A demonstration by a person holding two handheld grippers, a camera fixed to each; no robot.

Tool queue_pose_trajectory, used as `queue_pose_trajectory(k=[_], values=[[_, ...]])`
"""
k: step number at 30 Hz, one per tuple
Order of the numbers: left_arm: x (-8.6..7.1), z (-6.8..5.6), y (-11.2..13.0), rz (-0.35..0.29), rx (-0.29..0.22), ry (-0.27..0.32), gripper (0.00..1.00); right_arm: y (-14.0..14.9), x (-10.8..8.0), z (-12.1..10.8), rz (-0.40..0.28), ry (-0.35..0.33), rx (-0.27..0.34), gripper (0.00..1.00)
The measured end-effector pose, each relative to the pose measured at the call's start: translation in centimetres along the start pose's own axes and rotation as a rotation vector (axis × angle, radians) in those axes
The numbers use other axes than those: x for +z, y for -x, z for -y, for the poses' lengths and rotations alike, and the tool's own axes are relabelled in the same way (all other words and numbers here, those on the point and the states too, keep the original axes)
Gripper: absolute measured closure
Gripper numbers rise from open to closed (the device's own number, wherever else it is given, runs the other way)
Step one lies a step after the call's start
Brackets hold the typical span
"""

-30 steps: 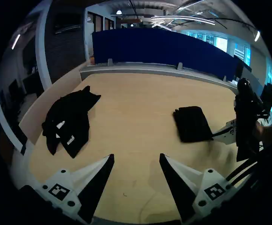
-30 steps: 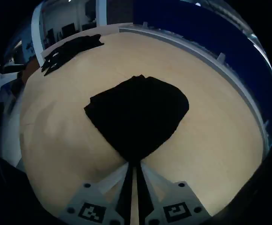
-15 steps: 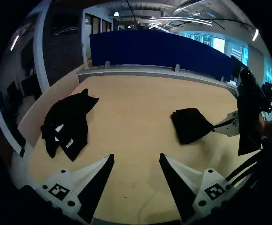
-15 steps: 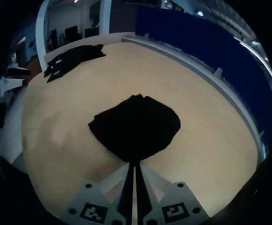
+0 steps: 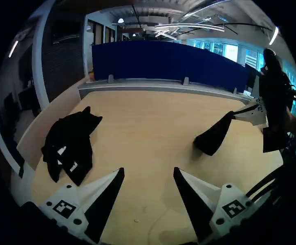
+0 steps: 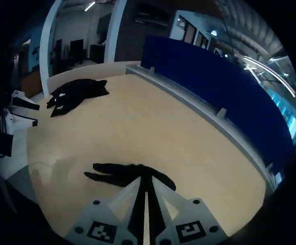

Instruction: Fold towel

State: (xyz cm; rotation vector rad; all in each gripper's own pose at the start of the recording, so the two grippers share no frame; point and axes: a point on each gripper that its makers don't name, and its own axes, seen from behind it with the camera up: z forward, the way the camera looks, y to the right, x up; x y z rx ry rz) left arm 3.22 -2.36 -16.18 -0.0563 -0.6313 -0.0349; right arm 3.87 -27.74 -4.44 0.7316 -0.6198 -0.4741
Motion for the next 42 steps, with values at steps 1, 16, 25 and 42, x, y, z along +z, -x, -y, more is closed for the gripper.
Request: queue_pose_trajectory(k=[1,16,25,42], values=[[0.0,0.0,-0.1,-0.002,-0.001,0.003,0.11,-0.3,-0.3,-0.1,-0.005,0.004,0.0,0.97],[0.4,-0.6,-0.7,-0.003,0.02,0.06,0.11,-0.8,-3.7,-2.3,-0.017,0.069,0.03,0.97],[0.9,-0.7,-1.2,-0.005,0.032,0.083,0.11,-0.3,-6.0,-4.1,-0.017,0.107,0.069,0.97],[2.6,-1.5,-1.4,-0.008,0.03,0.041,0.11,3.3,-10.7,-11.9,-0.027,0.139,0.138,0.97]])
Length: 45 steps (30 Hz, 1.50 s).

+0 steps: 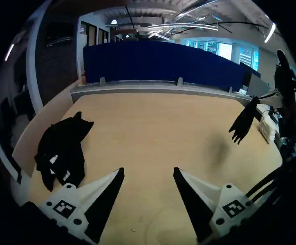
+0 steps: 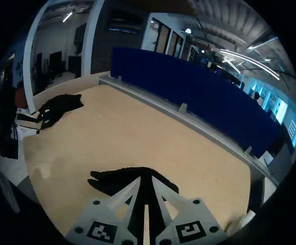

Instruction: Fold towel

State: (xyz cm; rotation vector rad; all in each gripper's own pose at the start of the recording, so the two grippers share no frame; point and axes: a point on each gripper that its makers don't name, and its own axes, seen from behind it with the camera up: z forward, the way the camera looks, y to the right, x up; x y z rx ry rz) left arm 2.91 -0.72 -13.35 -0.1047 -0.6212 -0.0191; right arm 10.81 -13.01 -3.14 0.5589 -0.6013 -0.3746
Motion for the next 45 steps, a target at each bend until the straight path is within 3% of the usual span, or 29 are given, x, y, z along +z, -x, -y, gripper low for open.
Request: queue_pose_trajectory(k=[15,24,32,45], values=[[1.1,-2.9,-0.2,-0.002,0.0,-0.065,0.11,5.6,-3.2,-14.0,0.028,0.047,0.045,0.97],[0.9,-4.0,0.3,0.016,0.002,-0.091,0.11,9.2,-3.9,-20.6,0.073,0.079,0.054,0.97],[0.6,-4.6,0.5,0.027,0.009,-0.104,0.11,11.4,-3.6,-24.2,0.116,0.088,0.056,0.97],[0.5,-5.5,0.3,0.028,0.008,-0.108,0.11,11.9,-2.5,-26.2,0.129,0.099,0.057,0.97]])
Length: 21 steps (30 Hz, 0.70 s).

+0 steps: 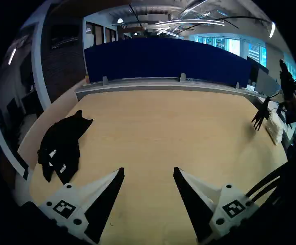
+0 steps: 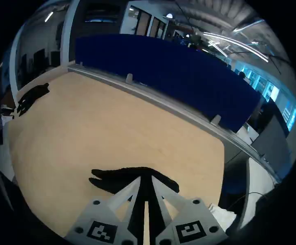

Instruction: Fold towel

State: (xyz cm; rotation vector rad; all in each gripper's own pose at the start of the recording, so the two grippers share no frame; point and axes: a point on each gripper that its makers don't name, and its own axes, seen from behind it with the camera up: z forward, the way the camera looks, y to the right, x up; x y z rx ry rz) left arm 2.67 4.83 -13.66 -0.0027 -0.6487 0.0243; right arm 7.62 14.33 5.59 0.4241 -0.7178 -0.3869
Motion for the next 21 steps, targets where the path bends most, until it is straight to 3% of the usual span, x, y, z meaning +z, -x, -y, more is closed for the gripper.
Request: queue_pose_trajectory(k=[21], values=[[0.1,-0.7,0.1,0.01,0.007,-0.011,0.11,0.5,2.7,-1.0,0.017,-0.004,0.008,0.97]])
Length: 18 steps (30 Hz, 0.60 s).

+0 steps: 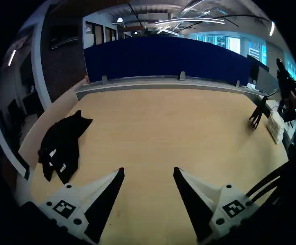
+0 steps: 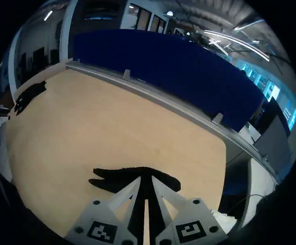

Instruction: Fold towel

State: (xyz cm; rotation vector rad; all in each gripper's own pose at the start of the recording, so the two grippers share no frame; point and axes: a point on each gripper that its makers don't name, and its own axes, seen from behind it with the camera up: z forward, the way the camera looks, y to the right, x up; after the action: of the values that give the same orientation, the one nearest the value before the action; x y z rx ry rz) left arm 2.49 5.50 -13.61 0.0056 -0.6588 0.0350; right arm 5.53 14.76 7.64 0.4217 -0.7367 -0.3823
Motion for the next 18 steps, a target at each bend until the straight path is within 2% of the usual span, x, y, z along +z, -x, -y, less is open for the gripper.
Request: queue_pose_trajectory(k=[8,18], values=[[0.3,-0.3,-0.3,0.001,0.0,0.003,0.11,2.1,-0.4,-0.2,0.011,0.001,0.023,0.97],[0.5,-0.9,-0.5,-0.001,0.009,0.007,0.11,7.7,-1.1,-1.2,0.074,0.024,0.051,0.97]])
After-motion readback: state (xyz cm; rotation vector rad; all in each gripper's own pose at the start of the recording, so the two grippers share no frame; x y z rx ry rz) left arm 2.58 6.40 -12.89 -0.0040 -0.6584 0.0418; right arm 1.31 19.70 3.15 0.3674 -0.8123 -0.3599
